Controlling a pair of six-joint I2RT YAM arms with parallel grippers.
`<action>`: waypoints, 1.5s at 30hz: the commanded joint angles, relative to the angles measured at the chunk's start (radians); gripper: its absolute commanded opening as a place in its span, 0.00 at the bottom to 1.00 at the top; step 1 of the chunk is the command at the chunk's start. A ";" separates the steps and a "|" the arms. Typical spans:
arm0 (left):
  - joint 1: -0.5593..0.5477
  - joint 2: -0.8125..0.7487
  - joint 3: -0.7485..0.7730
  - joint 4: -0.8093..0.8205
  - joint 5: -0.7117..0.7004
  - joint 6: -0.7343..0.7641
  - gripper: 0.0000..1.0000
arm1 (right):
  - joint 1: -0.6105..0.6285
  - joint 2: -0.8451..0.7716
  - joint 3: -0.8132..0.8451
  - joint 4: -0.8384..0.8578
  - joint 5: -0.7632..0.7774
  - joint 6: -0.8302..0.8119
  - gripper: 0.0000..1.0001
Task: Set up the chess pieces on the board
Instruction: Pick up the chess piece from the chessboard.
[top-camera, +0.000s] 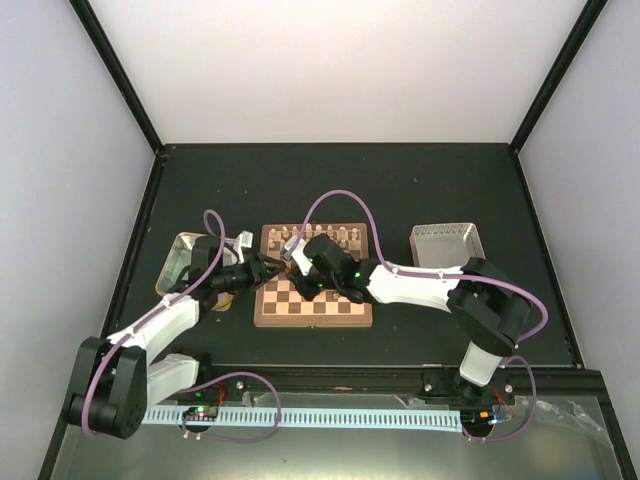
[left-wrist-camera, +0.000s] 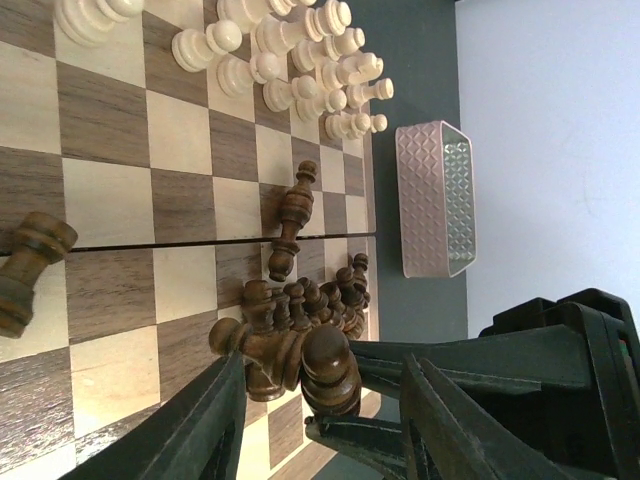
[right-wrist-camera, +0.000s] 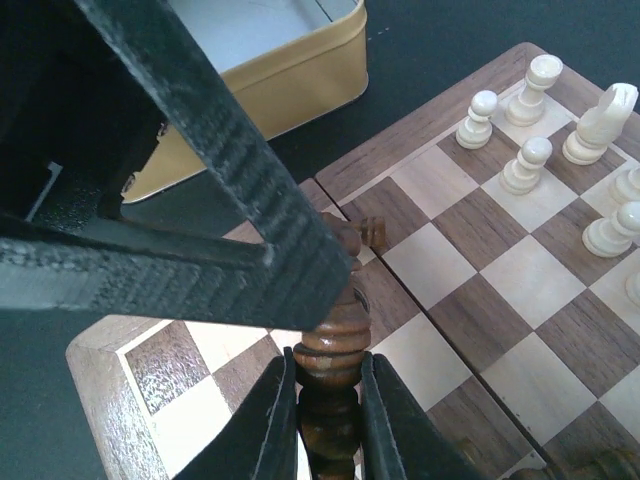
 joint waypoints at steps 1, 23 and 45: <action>-0.019 0.030 0.007 0.074 0.023 0.001 0.42 | 0.003 -0.027 -0.010 0.044 -0.014 -0.019 0.10; -0.039 0.108 0.026 0.128 0.006 0.038 0.08 | 0.003 -0.018 -0.024 0.038 -0.015 -0.038 0.10; -0.338 -0.170 0.025 -0.264 -0.738 0.218 0.02 | -0.037 -0.021 0.019 -0.073 0.074 0.177 0.10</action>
